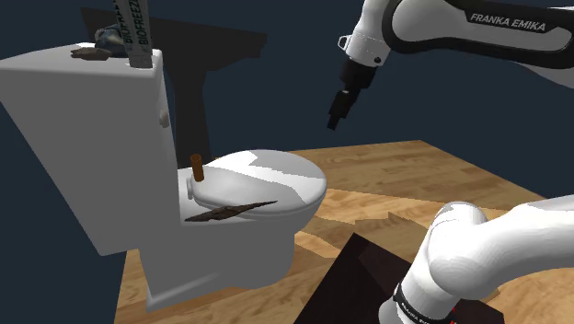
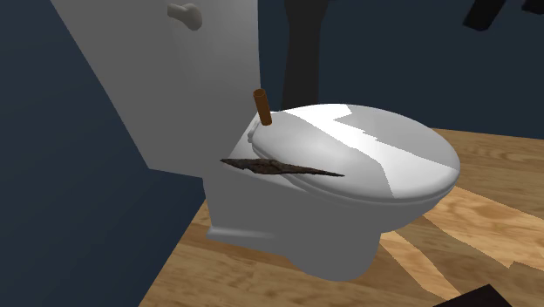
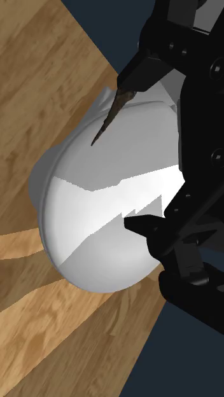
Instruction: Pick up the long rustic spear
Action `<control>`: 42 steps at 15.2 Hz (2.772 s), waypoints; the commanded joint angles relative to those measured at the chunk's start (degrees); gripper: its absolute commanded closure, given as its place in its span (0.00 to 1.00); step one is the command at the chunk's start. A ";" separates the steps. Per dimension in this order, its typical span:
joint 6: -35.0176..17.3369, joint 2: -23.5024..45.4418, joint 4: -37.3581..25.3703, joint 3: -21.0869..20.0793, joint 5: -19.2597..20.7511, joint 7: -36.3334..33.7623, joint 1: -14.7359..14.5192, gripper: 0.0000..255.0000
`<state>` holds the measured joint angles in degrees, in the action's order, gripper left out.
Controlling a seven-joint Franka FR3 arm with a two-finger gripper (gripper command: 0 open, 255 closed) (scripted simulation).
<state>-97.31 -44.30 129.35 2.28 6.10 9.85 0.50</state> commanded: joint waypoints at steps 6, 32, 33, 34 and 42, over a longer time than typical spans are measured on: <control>-6.38 7.89 0.63 0.08 -0.65 3.29 -2.57 0.00; -27.08 52.89 -12.51 -4.75 -3.51 19.65 -12.50 0.00; -27.79 53.26 -12.18 -4.74 -3.47 19.61 -12.50 0.00; -28.49 53.64 -11.85 -4.73 -3.43 19.57 -12.50 0.00; -32.33 55.98 -10.35 -4.65 -3.18 19.39 -12.48 1.00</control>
<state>-129.55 11.55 118.91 -2.33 2.95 29.26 -11.95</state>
